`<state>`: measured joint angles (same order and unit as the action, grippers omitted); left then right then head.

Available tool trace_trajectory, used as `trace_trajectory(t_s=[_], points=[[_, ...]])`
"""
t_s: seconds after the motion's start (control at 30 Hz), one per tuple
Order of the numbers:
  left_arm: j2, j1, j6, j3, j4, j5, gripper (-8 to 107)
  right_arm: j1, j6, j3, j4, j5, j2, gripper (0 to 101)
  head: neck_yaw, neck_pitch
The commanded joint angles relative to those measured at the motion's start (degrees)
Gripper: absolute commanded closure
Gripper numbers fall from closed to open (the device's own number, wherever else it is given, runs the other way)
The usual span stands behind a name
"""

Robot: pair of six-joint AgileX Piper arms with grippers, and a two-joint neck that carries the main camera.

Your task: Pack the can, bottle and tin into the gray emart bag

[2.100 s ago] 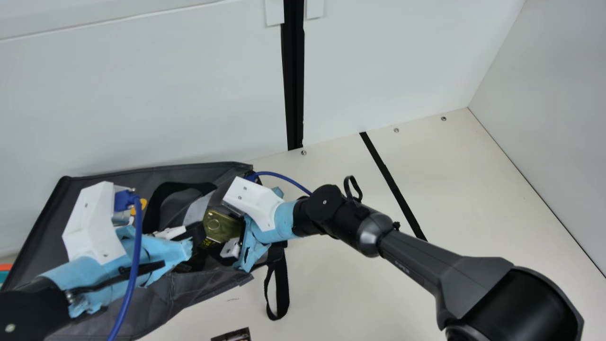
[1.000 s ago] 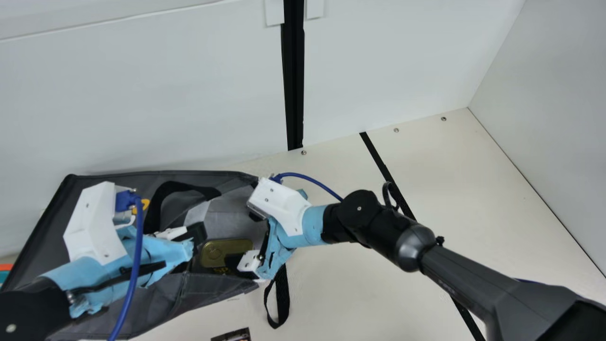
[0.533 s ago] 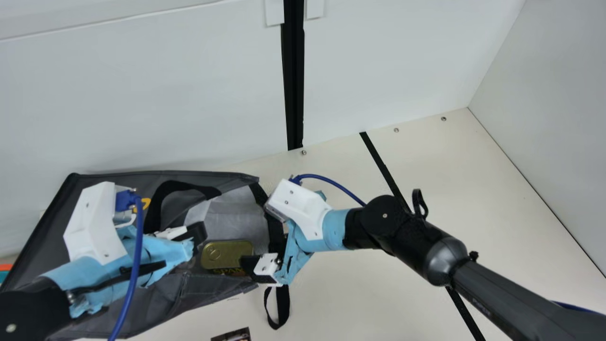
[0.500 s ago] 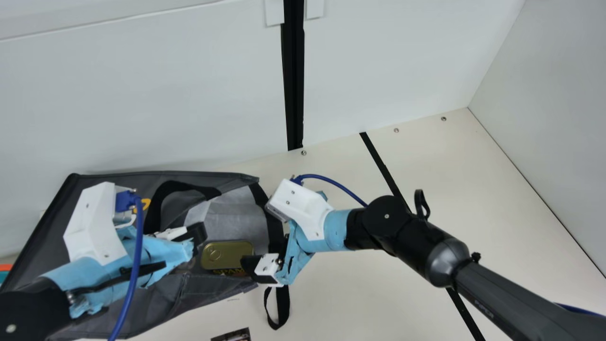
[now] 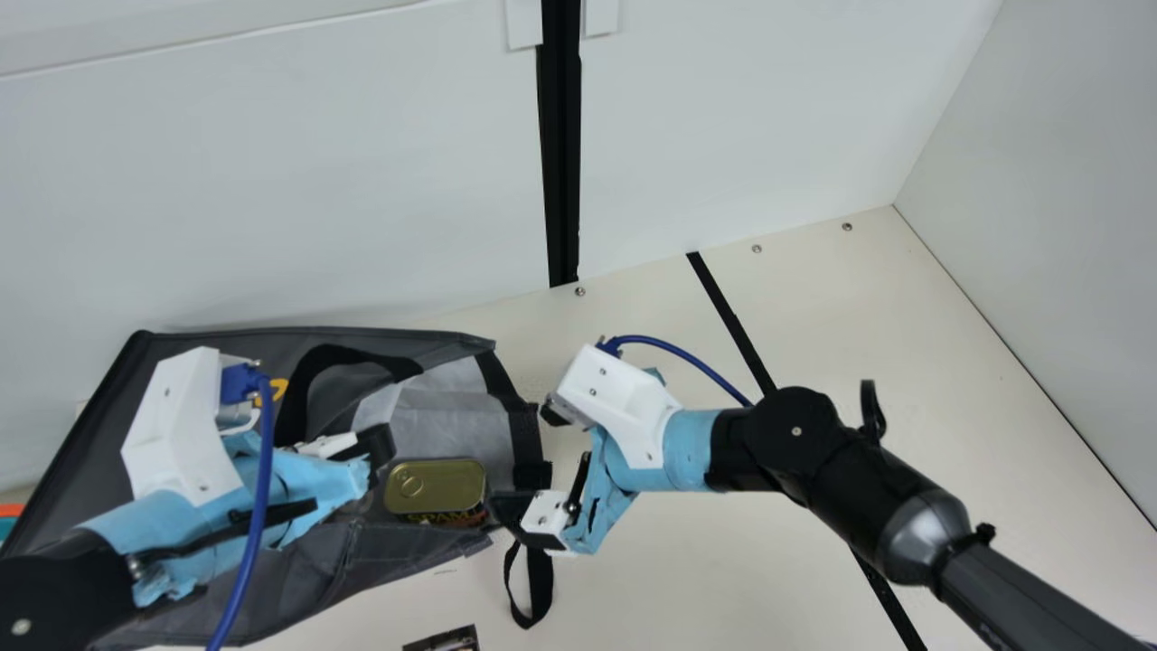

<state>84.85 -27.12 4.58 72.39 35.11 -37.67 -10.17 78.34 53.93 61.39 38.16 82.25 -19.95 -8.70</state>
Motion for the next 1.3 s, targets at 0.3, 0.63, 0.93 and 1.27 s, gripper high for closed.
trace_trajectory(t_s=[0.3,0.63,0.93,1.27], points=[[0.0,0.0,0.0,0.0,0.0,0.0,89,3.4,-3.1,-2.0,-2.9,1.7,-6.0,10,0.0,-1.3],[0.0,0.0,0.0,0.0,0.0,0.0,89,6.9,-6.6,-4.4,-5.7,3.3,-12.3,10,0.0,-1.3],[0.0,0.0,0.0,0.0,0.0,0.0,89,10.7,-10.5,-6.0,-9.1,4.8,-18.2,10,0.0,-1.3],[0.0,0.0,0.0,0.0,0.0,0.0,89,14.6,-16.3,-7.3,-14.5,4.9,-24.1,10,0.0,-1.3]])
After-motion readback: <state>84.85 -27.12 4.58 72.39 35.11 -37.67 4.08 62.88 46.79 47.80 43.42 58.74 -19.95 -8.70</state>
